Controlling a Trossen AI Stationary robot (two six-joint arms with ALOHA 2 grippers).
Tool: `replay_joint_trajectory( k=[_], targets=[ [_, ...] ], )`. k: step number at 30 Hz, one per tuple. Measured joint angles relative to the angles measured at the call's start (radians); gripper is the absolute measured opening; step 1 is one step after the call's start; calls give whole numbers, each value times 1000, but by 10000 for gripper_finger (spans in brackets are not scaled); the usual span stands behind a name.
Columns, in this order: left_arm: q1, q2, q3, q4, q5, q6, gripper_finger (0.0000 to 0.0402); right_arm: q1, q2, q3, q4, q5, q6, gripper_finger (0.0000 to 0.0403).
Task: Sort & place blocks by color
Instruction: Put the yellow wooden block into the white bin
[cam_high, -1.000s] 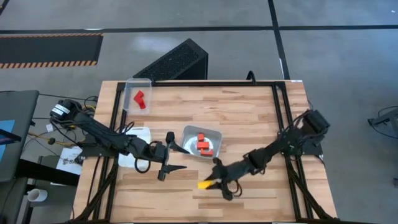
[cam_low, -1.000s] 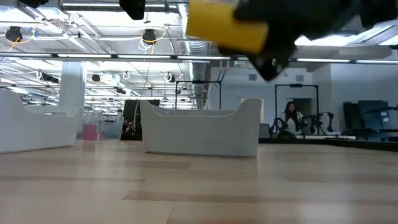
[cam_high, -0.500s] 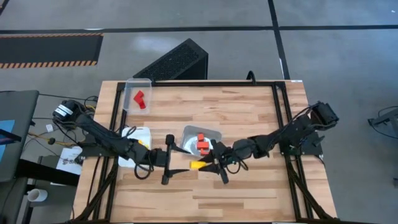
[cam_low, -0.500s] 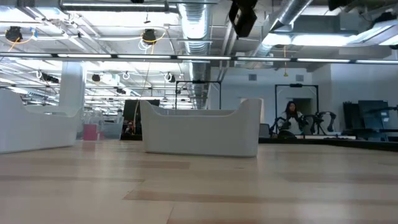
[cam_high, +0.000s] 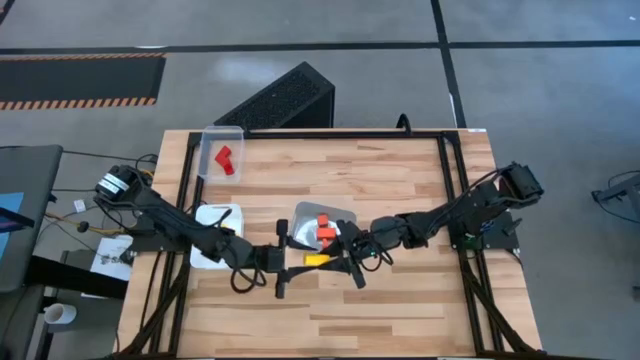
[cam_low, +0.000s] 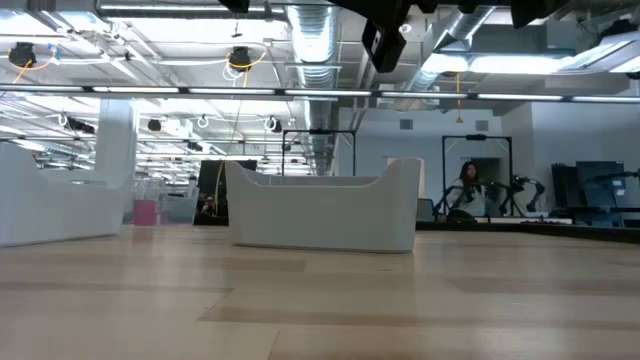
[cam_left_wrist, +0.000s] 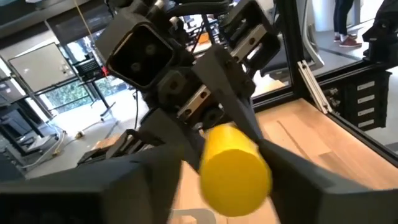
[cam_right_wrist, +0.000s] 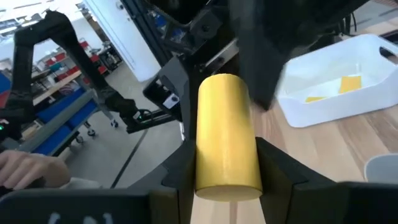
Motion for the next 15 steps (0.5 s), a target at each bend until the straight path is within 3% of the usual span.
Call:
replay_joint_trajectory(
  k=[4,9,12,15],
  targets=[
    [-1,-2,0,-1,3,12,94,-2,0,0,16,-1,-1,159],
    [-3,-54,0,-125,-76,11,90,-12,-16,0,-19,-23,-11,187],
    [-21,-205,0,-375,-214,-64,90,-47,-94,0,-157,-171,29,207],
    [-24,-391,0,-689,-275,-245,90,-54,-201,1,-320,-236,61,220]
  ],
)
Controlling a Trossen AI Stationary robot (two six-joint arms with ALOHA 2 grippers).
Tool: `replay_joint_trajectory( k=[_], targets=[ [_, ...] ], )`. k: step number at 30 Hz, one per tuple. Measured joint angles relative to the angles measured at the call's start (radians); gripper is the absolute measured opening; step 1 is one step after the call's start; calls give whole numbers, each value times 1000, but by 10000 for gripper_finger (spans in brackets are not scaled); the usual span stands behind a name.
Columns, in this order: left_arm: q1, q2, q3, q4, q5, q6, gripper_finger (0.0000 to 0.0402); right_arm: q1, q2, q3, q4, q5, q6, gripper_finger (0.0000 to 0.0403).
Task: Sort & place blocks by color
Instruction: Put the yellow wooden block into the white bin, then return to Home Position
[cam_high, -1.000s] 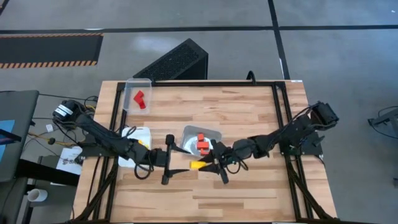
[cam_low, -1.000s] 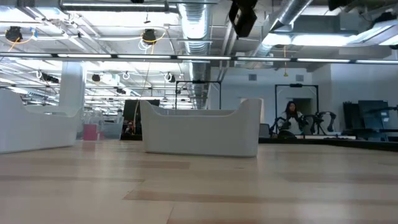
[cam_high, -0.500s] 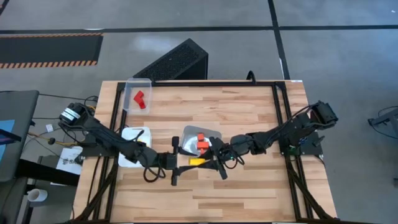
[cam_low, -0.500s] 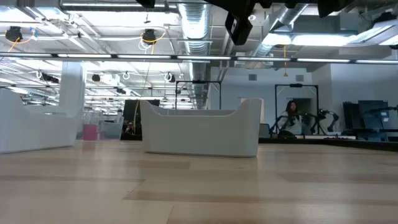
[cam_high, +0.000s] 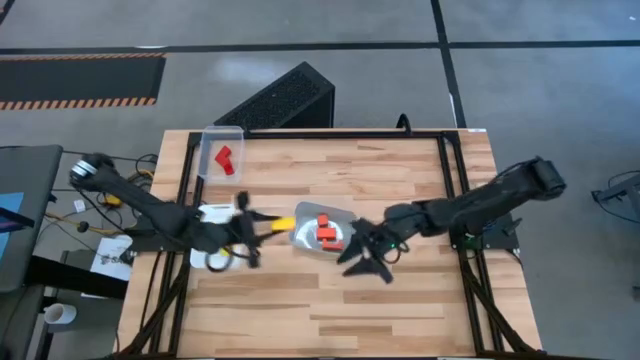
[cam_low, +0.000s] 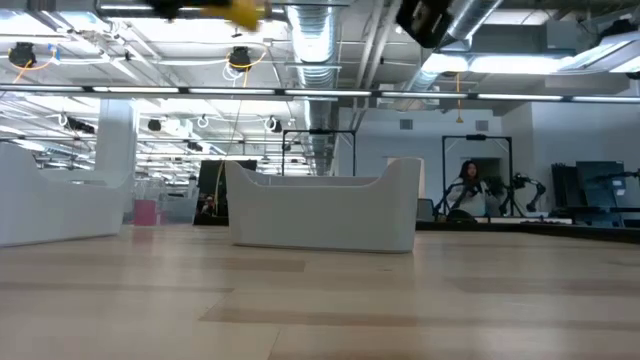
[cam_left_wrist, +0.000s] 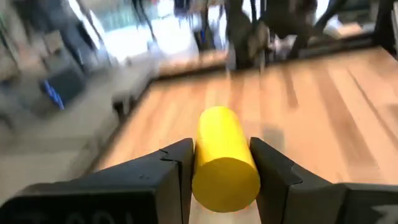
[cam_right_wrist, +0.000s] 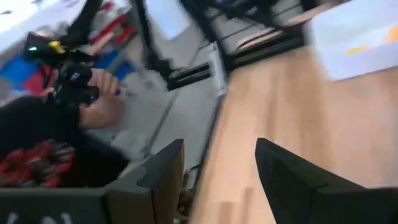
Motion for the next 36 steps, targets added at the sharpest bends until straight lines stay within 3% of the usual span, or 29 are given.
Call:
replay_joint_trajectory(
  k=[4,7,10,14,17,24,27,30,33,36],
  targets=[
    [10,-213,-6,-538,11,-493,90,8,-130,0,-178,174,-88,224],
    [11,-304,-34,-861,44,-858,90,35,-207,0,-255,313,-134,221],
    [10,-350,-65,-998,146,-1075,90,59,-252,0,-283,397,-177,216],
    [34,-338,-111,-1119,309,-1239,90,69,-274,0,-286,445,-193,210],
    [52,-307,-140,-1119,342,-1244,100,77,-275,0,-302,447,-198,206],
    [69,-274,-143,-1064,334,-1239,274,109,-275,0,-347,458,-196,196],
    [73,-276,-119,-1059,303,-1227,319,121,-292,0,-358,442,-196,192],
    [67,-279,-72,-1033,167,-1174,329,132,-342,0,-385,442,-219,188],
    [49,-296,-50,-851,16,-984,312,165,-408,-27,-361,460,-306,179],
    [62,-296,-59,-637,-2,-769,274,176,-480,-116,-270,493,-353,165]
  ],
)
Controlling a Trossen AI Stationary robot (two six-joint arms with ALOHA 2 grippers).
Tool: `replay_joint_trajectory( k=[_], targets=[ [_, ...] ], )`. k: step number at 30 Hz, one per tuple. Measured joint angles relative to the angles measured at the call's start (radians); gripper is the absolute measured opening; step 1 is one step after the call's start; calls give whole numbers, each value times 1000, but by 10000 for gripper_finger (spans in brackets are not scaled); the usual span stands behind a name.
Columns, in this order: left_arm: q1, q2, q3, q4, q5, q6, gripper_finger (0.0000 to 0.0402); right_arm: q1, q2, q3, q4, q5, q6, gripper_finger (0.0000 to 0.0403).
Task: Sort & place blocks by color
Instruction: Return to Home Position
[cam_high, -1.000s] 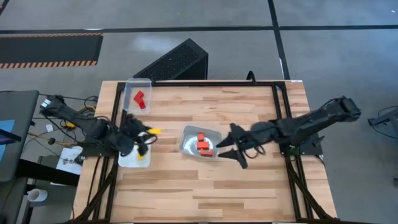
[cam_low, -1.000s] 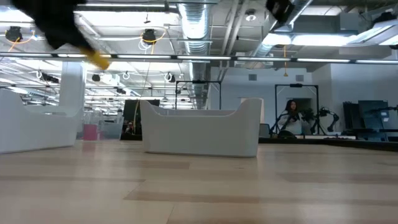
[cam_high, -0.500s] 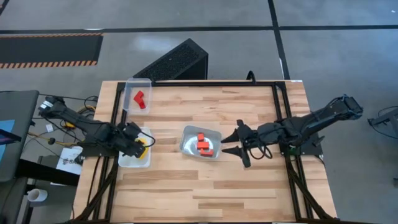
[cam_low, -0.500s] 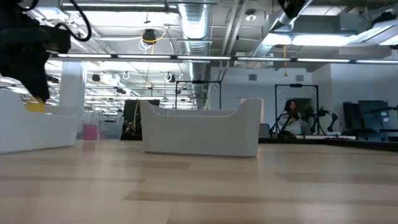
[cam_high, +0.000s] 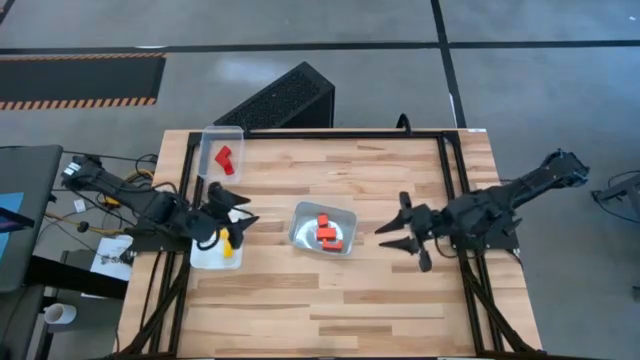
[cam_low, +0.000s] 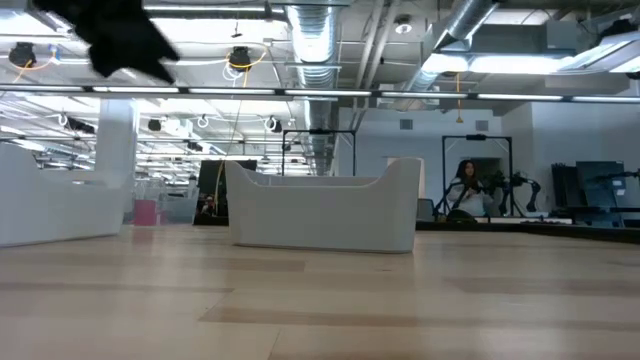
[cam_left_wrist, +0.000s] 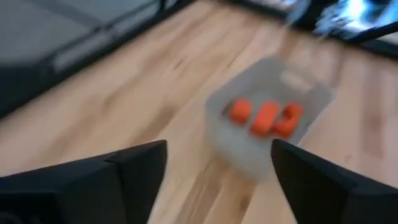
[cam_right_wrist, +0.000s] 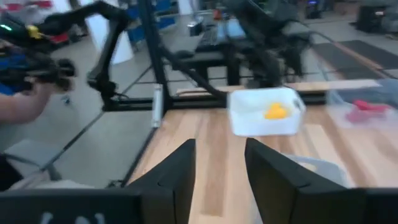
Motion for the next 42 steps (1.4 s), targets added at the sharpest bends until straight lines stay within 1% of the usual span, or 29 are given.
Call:
replay_joint_trajectory(
  k=[3,5,7,10,11,14,16,17,19,21,24,29,34,36,42],
  targets=[
    [7,3,0,165,19,210,218,-23,-95,-81,7,6,-3,145],
    [1,-21,0,250,23,336,171,-30,-168,-136,9,9,-4,127],
    [2,-48,0,320,31,424,118,-37,-240,-189,31,1,-30,108],
    [14,-72,0,411,70,529,32,-59,-341,-262,38,4,-90,78],
    [19,-78,0,431,80,554,17,-67,-368,-284,43,6,-116,68],
    [30,-101,-1,463,85,623,10,-91,-447,-356,47,-3,-174,38],
    [44,-129,-1,462,68,660,3,-113,-506,-419,88,-14,-194,14],
    [55,-148,-2,469,76,673,2,-124,-533,-452,119,-21,-198,9],
    [78,-184,-1,493,138,717,1,-145,-591,-516,180,-41,-204,10],
    [100,-210,-12,544,227,763,0,-169,-653,-566,210,-68,-209,15],
    [134,-251,-74,652,335,829,0,-205,-738,-613,223,-74,-209,11],
    [213,-323,-209,791,399,843,0,-264,-845,-657,213,-81,-209,7],
    [283,-395,-339,931,535,853,0,-321,-911,-668,118,-156,-181,6],
    [309,-421,-382,971,555,837,0,-345,-910,-668,86,-179,-165,4],
    [367,-496,-494,1017,598,801,0,-405,-910,-668,-3,-218,-129,4]
  ],
)
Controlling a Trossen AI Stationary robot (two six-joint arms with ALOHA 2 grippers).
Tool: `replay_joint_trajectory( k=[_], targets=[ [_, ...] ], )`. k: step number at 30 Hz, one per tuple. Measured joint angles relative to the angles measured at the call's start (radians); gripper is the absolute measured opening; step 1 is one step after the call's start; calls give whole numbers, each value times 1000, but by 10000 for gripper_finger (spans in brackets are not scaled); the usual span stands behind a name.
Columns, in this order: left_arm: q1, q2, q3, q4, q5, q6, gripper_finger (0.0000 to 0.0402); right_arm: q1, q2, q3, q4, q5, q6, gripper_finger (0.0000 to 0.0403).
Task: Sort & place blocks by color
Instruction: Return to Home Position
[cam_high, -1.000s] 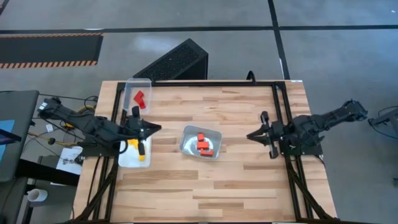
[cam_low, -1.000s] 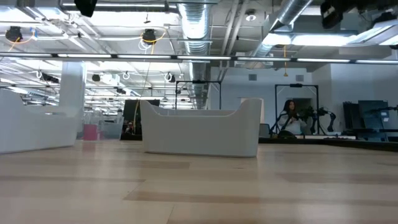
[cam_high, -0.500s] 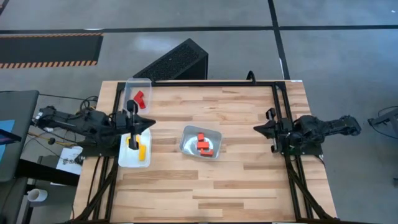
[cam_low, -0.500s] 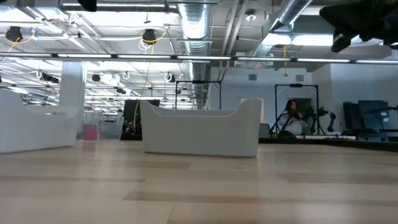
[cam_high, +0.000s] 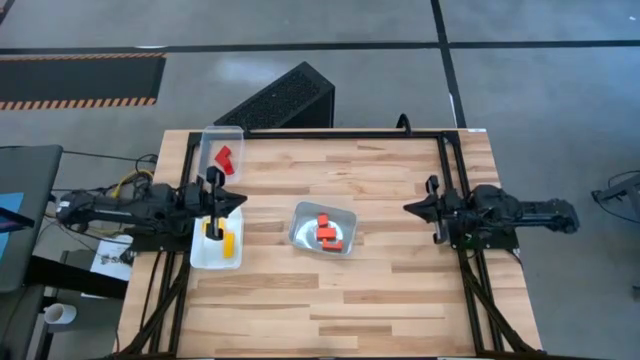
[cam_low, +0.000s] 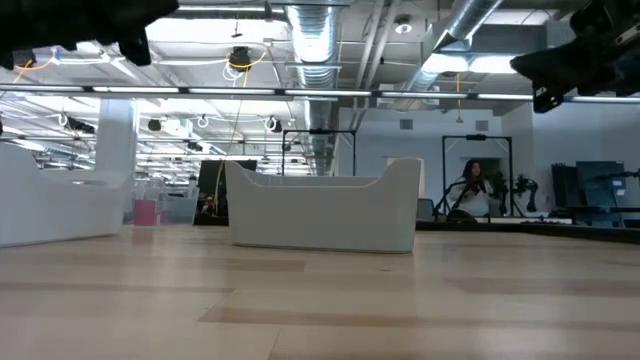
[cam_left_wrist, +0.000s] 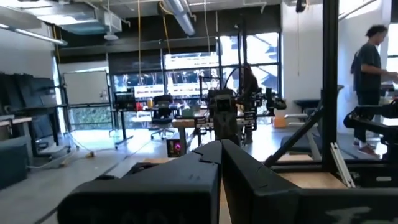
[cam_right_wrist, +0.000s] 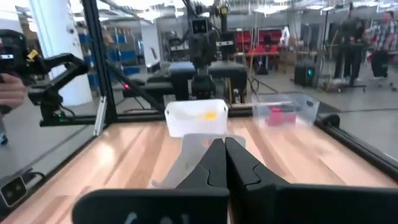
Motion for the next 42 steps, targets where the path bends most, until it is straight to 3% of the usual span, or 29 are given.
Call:
replay_joint_trajectory(
  k=[4,13,17,22,28,35,42],
  targets=[
    [29,-40,-70,55,45,-25,0,-30,0,0,-37,3,0,3],
    [77,-105,-161,79,77,-77,0,-94,0,0,-55,224,-8,3],
    [77,-135,-162,98,161,-78,0,-84,0,0,-63,229,6,4],
    [77,-174,-162,41,140,-31,0,-70,0,0,-56,230,-26,3],
    [77,-190,-163,31,191,-23,0,-71,0,0,-64,226,-35,6],
    [77,-190,-163,-36,184,-23,0,-79,0,0,-63,225,-27,9],
    [77,-190,-165,-202,83,-41,0,-79,0,0,-63,225,-7,10]
  ],
)
